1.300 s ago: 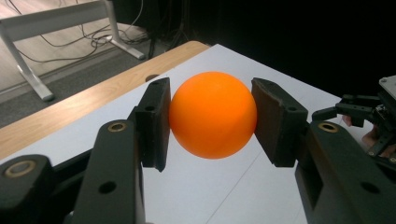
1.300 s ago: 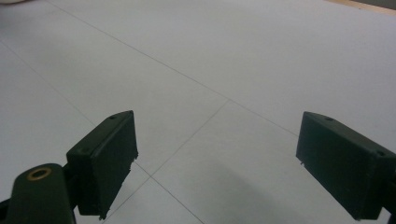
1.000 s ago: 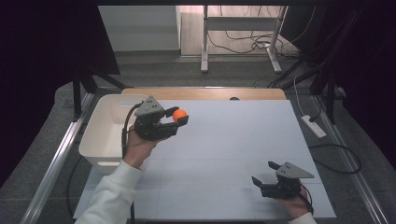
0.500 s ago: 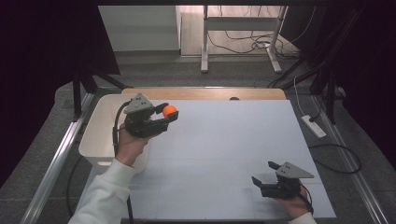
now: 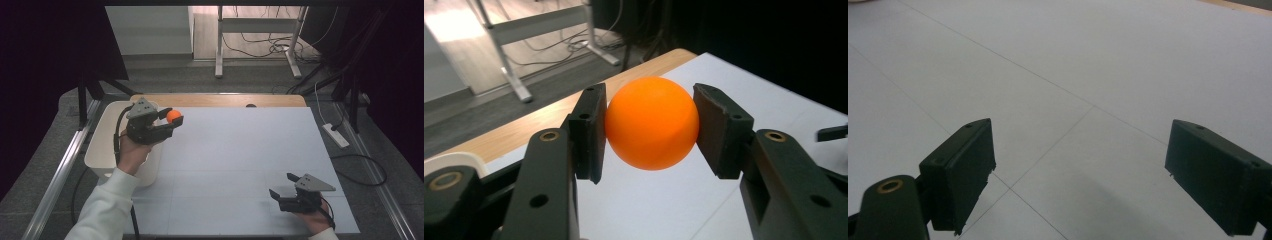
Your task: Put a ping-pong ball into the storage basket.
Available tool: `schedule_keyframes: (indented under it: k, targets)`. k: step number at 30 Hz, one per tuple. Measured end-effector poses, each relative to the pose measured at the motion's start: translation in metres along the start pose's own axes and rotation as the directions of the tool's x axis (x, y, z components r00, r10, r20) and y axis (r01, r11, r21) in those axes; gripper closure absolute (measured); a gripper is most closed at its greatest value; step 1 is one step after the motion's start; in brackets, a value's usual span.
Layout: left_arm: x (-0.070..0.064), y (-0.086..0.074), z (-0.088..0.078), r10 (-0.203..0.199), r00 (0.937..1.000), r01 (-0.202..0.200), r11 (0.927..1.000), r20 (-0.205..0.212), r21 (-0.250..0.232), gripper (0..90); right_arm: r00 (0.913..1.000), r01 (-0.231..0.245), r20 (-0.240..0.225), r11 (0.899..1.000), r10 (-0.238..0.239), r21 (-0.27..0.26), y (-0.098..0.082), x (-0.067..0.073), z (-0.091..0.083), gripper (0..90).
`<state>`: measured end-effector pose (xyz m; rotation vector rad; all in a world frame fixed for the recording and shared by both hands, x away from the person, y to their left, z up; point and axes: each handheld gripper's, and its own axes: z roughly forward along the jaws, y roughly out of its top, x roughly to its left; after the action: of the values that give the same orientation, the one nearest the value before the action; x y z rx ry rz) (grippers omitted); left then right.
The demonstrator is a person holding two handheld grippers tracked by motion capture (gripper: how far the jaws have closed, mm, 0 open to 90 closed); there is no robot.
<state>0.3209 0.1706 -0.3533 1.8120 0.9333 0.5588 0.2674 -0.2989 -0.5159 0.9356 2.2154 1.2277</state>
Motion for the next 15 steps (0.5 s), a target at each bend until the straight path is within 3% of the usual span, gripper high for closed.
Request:
schedule_keyframes:
  k: [15]
  targets:
    - [0.025, -0.006, -0.009, -0.059, 0.9967, 0.059, 0.9982, -0.055, -0.007, 50.0, 1.0000, 0.000, 0.003, 1.000, 0.000, 0.004, 0.000, 0.000, 0.000, 12.3]
